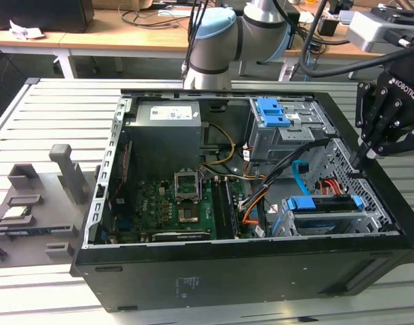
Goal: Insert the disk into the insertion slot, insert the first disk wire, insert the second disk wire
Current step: 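Insert the second disk wire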
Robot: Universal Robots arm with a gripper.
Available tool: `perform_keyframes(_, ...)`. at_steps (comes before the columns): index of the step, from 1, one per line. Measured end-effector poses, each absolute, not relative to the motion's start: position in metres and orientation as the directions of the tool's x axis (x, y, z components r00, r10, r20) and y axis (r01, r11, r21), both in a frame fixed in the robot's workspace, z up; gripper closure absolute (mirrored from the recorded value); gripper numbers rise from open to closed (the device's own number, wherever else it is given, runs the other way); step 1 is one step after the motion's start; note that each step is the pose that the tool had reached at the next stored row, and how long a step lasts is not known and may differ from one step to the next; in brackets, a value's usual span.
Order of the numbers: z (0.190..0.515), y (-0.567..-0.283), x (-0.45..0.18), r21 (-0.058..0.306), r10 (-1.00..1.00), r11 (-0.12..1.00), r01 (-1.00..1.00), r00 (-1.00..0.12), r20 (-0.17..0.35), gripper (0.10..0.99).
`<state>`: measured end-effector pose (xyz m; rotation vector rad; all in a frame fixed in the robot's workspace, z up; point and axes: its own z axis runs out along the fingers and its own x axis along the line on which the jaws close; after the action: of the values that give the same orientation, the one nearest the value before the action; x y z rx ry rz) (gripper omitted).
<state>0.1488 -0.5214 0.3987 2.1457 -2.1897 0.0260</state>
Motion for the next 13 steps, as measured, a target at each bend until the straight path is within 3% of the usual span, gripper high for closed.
perform_keyframes(1, 0.399, -0.521, 0.149, 0.041, -0.998, 0.022, -0.999, -0.019, 0.066, 0.914)
perform_keyframes(3, 0.399, -0.521, 0.149, 0.041, -0.998, 0.022, -0.999, -0.019, 0.066, 0.784)
perform_keyframes(13, 0.381, -0.505, 0.1, 0.041, -0.998, 0.016, -0.999, -0.013, 0.066, 0.784)
